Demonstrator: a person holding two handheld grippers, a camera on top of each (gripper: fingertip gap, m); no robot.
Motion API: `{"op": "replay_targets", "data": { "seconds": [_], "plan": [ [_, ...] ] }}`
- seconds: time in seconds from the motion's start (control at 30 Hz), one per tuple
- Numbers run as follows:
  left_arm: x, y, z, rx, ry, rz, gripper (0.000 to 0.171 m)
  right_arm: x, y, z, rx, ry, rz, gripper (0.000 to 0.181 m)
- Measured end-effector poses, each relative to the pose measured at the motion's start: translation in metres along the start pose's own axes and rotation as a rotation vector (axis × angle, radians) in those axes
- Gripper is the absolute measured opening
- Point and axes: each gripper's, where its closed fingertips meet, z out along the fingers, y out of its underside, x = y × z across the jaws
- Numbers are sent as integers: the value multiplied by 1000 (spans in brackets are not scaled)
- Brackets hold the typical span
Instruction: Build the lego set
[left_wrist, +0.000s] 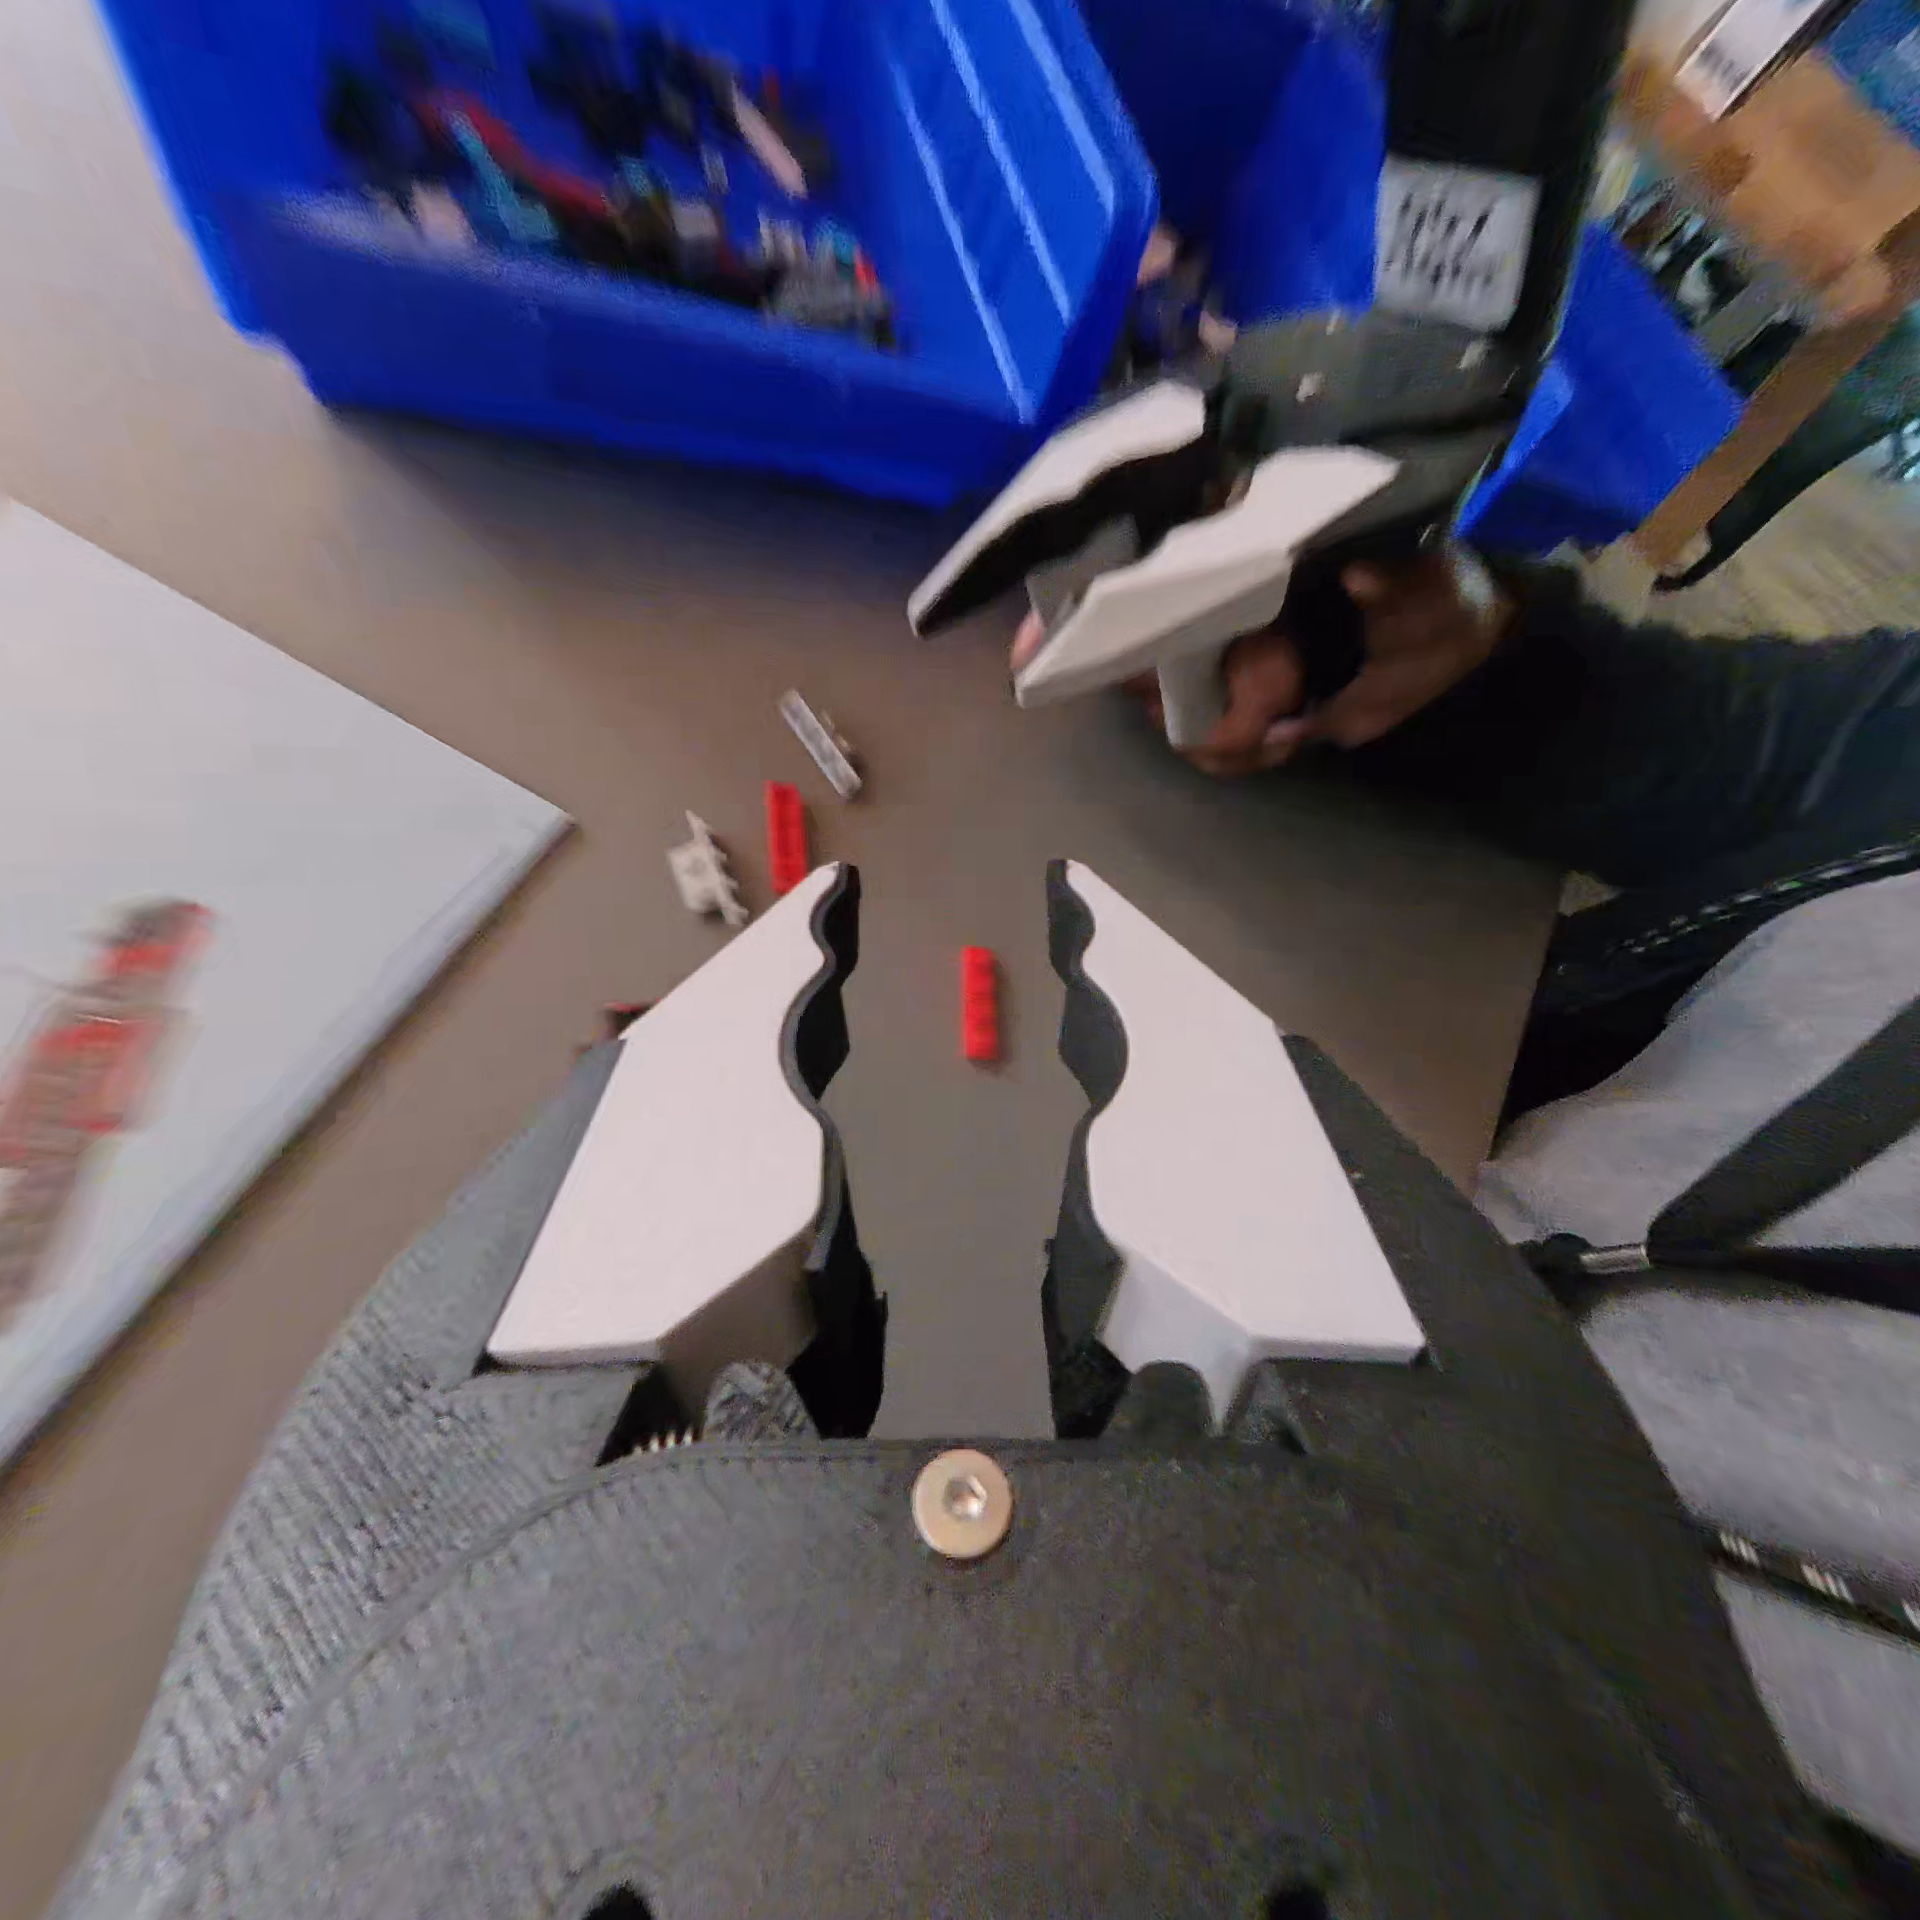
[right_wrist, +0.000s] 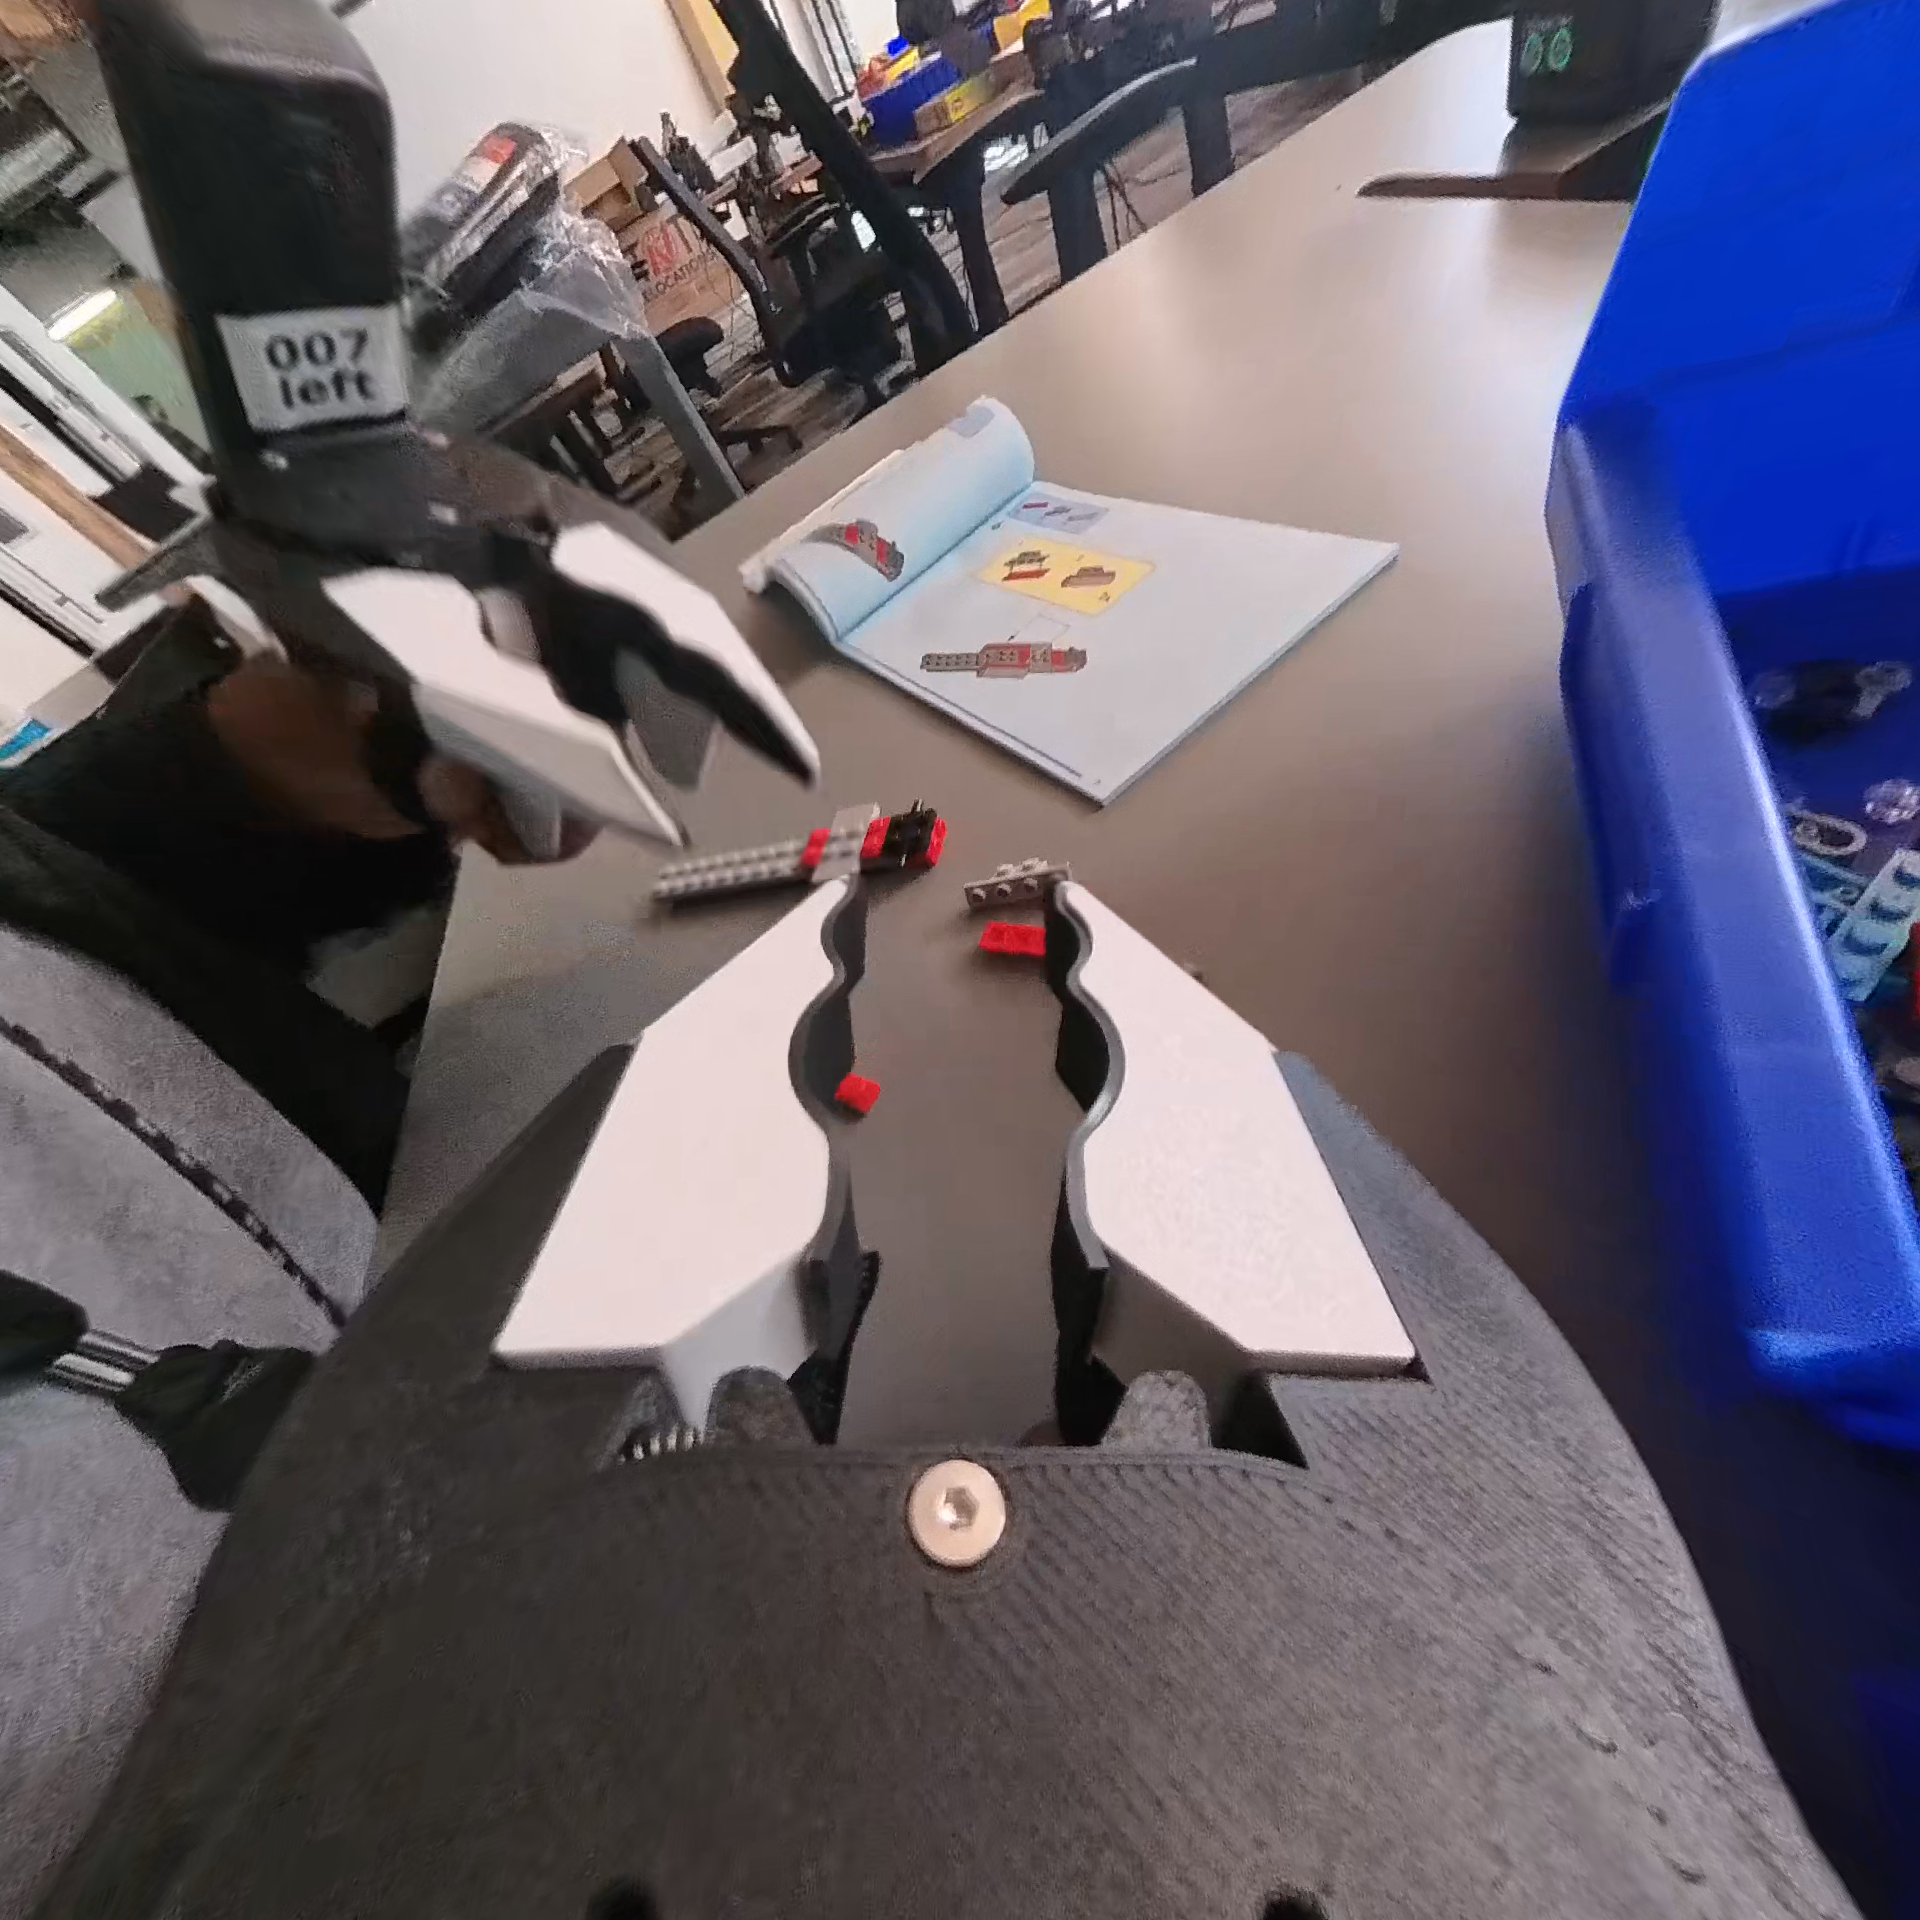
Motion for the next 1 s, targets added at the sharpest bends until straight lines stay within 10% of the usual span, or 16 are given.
{"op": "replay_targets", "data": {
  "seconds": [0.17,0.33,1.0],
  "plan": [
    [-69,-82,-58,179,-90,194,50,5,-16,14,53,48,-66,37],
    [-93,-167,-45,428,18,205,55,7,-30,38,73,64,-118,36],
    [-121,-145,-22,475,-50,170,54,18,-58,35,239,109,-180,33]
  ]
}}
